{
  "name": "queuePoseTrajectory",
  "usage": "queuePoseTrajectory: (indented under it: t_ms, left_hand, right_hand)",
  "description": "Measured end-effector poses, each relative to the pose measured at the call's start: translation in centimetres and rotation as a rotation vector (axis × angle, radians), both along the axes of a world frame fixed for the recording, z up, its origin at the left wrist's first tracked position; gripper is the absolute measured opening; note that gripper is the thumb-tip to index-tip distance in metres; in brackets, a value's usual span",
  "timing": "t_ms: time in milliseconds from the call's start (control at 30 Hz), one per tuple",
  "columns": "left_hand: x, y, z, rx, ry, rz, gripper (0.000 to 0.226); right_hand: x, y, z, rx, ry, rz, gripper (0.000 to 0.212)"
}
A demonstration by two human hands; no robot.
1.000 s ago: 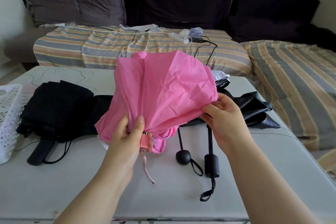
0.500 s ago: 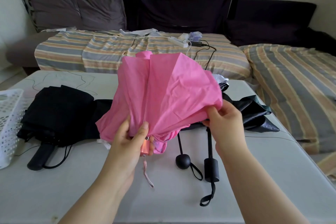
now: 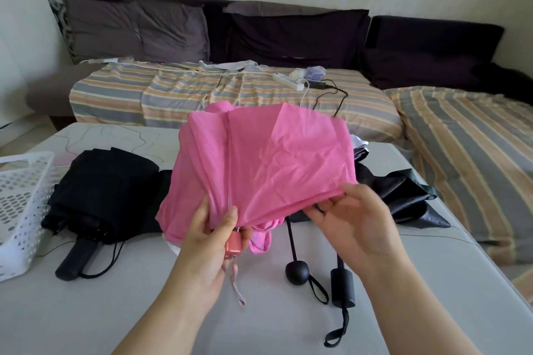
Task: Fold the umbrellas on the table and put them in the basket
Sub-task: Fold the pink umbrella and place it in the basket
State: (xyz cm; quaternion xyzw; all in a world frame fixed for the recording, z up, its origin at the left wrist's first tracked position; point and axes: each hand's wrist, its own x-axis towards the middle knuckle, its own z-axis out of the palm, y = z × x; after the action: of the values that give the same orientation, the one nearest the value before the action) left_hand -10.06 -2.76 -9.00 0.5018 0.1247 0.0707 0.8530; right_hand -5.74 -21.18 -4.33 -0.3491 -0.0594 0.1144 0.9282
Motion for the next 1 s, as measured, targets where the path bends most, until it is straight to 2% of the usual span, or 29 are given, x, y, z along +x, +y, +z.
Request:
queuePoseTrajectory:
  t_ms: [33, 67, 133, 167, 267, 400, 500, 567, 633, 700, 767, 833, 933, 1000]
  left_hand:
    - [0.0, -0.1, 0.0, 0.042, 0.002, 0.007, 0.055]
    - [-0.1, -0.1, 0.0, 0.094, 0.004, 0.018, 0.053]
    - [-0.3, -0.5, 0.2, 0.184, -0.005, 0.037, 0.059]
    - [-0.3, -0.7, 0.3, 0.207, -0.014, 0.049, 0.067]
    - [-0.6, -0.7, 0.9, 0.218, -0.066, 0.092, 0.078]
    - [-0.5, -0.5, 0.7, 0.349, -0.088, 0.102, 0.060]
    - [-0.4, -0.1, 1.0, 0.395, -0.079, 0.103, 0.046]
    - [-0.6, 0.0, 1.4, 0.424, -0.069, 0.102, 0.043]
    - [-0.9, 0.0, 1.8, 0.445, -0.071, 0.100, 0.043]
    - [-1.4, -0.1, 2.2, 0.452, -0.081, 0.098, 0.047]
    - [-1.6, -0.3, 2.3, 0.441, -0.093, 0.104, 0.050]
    - [-1.5, -0.5, 2.3, 0.399, -0.102, 0.120, 0.050]
    - [-1.3, -0.5, 2.4, 0.406, -0.099, 0.112, 0.042]
    - [-1.2, -0.4, 2.3, 0.416, -0.081, 0.089, 0.035]
  right_hand:
    - [-0.1, 0.5, -0.3, -0.098, 0.013, 0.030, 0.058]
    - [-0.3, 1.1, -0.5, -0.196, 0.041, 0.019, 0.063]
    - [-0.3, 2.1, -0.6, -0.302, 0.137, -0.112, 0.044]
    - [-0.2, 2.3, -0.6, -0.290, 0.175, -0.191, 0.032]
    - [-0.1, 2.1, -0.6, -0.104, 0.205, -0.302, 0.018]
    - [-0.3, 2.6, -0.7, 0.005, 0.298, -0.248, 0.035]
    - [-0.9, 2.8, -0.3, -0.080, 0.233, -0.084, 0.047]
    - [-1.3, 3.1, -0.1, -0.223, 0.157, -0.048, 0.045]
    - [-1.5, 3.6, -0.3, -0.304, 0.171, -0.120, 0.029]
    - [-1.5, 3.8, -0.4, -0.210, 0.240, -0.226, 0.021]
    - [-1.5, 4.0, -0.4, -0.025, 0.278, -0.274, 0.026]
    - [-1.6, 4.4, -0.7, 0.072, 0.321, -0.282, 0.033]
    - [-1.6, 4.7, -1.1, 0.074, 0.350, -0.218, 0.047]
    - [-1.8, 4.4, -0.7, 0.080, 0.284, -0.157, 0.053]
